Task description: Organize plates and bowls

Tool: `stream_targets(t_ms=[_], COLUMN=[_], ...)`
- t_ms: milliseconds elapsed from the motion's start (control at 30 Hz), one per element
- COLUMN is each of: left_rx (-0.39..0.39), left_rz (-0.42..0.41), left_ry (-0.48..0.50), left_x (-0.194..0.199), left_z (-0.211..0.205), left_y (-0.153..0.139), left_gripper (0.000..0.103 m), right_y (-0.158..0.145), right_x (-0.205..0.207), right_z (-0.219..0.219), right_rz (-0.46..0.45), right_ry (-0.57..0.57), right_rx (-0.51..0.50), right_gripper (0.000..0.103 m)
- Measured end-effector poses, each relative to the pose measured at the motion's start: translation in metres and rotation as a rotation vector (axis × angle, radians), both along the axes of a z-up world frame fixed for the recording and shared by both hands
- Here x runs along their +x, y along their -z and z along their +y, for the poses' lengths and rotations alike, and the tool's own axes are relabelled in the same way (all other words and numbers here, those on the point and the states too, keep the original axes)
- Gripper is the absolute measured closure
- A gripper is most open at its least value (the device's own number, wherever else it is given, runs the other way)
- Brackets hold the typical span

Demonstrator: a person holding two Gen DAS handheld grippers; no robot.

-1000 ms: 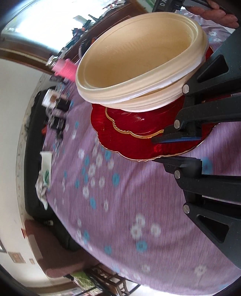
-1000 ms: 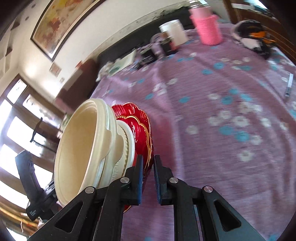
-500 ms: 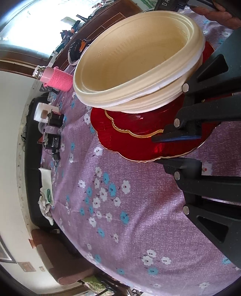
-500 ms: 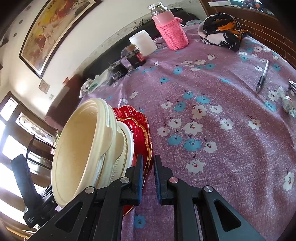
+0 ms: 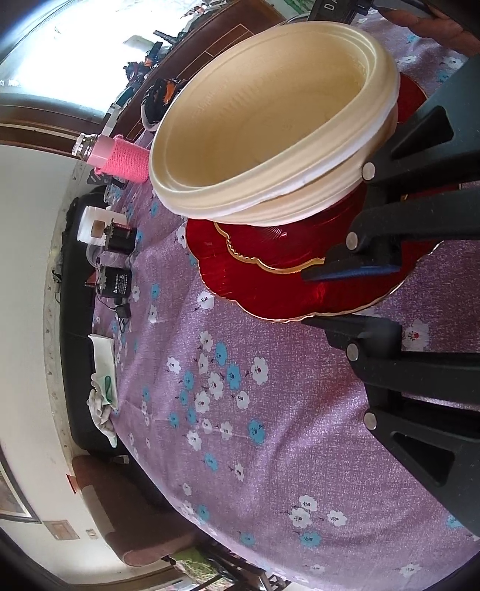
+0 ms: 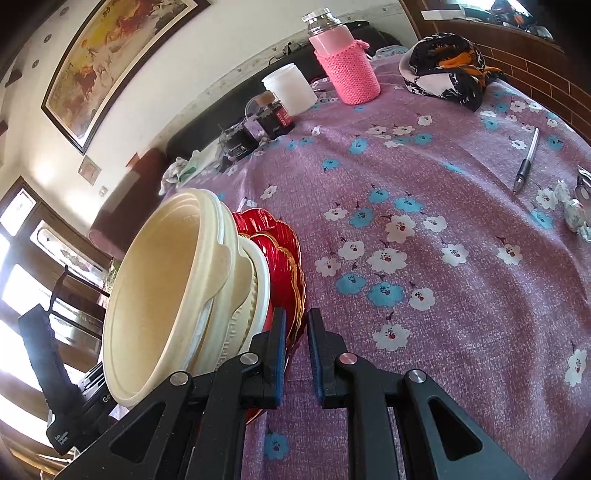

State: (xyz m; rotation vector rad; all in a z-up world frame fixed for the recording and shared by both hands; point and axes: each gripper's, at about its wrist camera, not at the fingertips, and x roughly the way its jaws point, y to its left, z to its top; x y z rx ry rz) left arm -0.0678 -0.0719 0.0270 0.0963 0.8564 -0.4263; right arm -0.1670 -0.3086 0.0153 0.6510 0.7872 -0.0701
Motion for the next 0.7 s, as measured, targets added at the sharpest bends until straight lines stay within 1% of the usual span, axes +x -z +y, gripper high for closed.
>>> stream_targets(t_ms=[100,300,567,667,700], left_rx=[-0.004,-0.012,-0.017,-0.03,-0.031], left_rz=[0.001,-0.003,-0.012,-0.018,-0.023], left_ry=[0.0,0.0,0.003,0.006,0.007], left_x=[0.0,-0.003,-0.01,-0.014,-0.016], left_z=[0.002,0.006,0.011,0.014,0.014], left_y=[-0.001,-0.003,-0.006,-0.01,-0.011], left_gripper=[0.083,0.078,0.074,0.063,0.062], right_y=[-0.001,-0.002,-0.002,-0.003,-0.003], right_x=[-0.001,-0.005,-0.013,-0.017,-0.018], right_z=[0.002,0.004,0.006,0.008,0.009], right_rz=[0.004,0.011,0.015,0.015,0.015], right_ry=[0.003,0.002,0.005,0.004,0.003], right_rx=[-0.007,-0.013,-0.017,-0.017,-0.017], right_gripper=[0.089,0.088,0.087,0.087,0.086])
